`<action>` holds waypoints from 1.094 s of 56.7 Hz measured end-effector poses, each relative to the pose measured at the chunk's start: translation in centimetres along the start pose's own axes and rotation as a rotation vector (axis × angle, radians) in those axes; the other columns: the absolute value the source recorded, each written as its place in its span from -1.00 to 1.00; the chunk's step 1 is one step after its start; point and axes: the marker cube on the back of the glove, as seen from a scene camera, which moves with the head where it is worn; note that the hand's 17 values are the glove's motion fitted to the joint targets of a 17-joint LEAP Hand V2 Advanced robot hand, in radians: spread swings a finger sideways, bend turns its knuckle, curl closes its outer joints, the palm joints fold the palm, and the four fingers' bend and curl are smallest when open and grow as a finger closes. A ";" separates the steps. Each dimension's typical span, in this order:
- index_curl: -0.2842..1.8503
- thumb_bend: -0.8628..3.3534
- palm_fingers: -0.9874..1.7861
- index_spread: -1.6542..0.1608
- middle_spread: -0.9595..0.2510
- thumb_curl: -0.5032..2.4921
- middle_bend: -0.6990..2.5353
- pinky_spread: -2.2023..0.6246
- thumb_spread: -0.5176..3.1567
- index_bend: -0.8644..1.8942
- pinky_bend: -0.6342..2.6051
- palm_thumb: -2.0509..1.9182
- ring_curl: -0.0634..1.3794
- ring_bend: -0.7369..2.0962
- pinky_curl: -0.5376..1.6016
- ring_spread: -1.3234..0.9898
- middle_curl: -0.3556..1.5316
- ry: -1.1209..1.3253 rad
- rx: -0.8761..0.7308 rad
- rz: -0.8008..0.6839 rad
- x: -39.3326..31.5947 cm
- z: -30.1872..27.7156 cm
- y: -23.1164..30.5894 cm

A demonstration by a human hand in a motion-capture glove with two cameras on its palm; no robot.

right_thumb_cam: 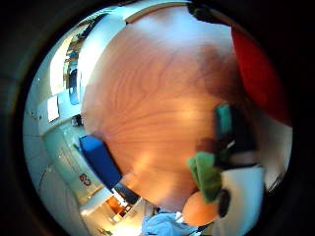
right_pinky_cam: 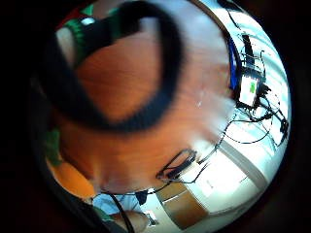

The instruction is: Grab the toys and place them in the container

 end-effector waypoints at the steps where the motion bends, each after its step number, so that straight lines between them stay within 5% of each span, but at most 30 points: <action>1: -0.43 -0.50 -0.34 0.47 0.63 -0.44 -0.50 0.56 0.18 -0.20 0.05 0.19 -0.74 -0.35 -0.18 0.17 -0.44 0.003 0.043 -0.007 0.0 0.0 -0.1; 8: -0.41 -0.40 0.20 0.51 0.61 -0.39 -0.43 0.43 0.19 -0.14 0.02 0.31 -0.65 -0.12 -0.22 0.11 -0.41 0.018 0.198 -0.053 -0.2 -0.9 0.0; 12: -0.39 -0.36 0.29 0.54 0.60 -0.36 -0.42 0.40 0.17 -0.14 0.01 0.37 -0.58 -0.04 -0.21 0.07 -0.39 -0.021 0.220 -0.065 -0.4 -1.7 0.5; 30: -0.32 -0.32 0.32 0.59 0.58 -0.29 -0.41 0.35 0.13 -0.16 -0.01 0.45 -0.48 0.02 -0.17 0.00 -0.31 -0.130 0.346 -0.103 -5.3 -13.4 5.9; 44: -0.29 -0.31 0.31 0.60 0.58 -0.27 -0.42 0.34 0.13 -0.19 0.00 0.45 -0.46 0.03 -0.15 0.00 -0.27 -0.183 0.457 -0.350 -17.9 -24.3 14.5; 62: -0.30 -0.31 0.27 0.58 0.59 -0.27 -0.43 0.33 0.15 -0.27 0.02 0.42 -0.43 0.04 -0.14 0.00 -0.22 -0.130 0.300 -0.695 -41.4 -21.7 20.7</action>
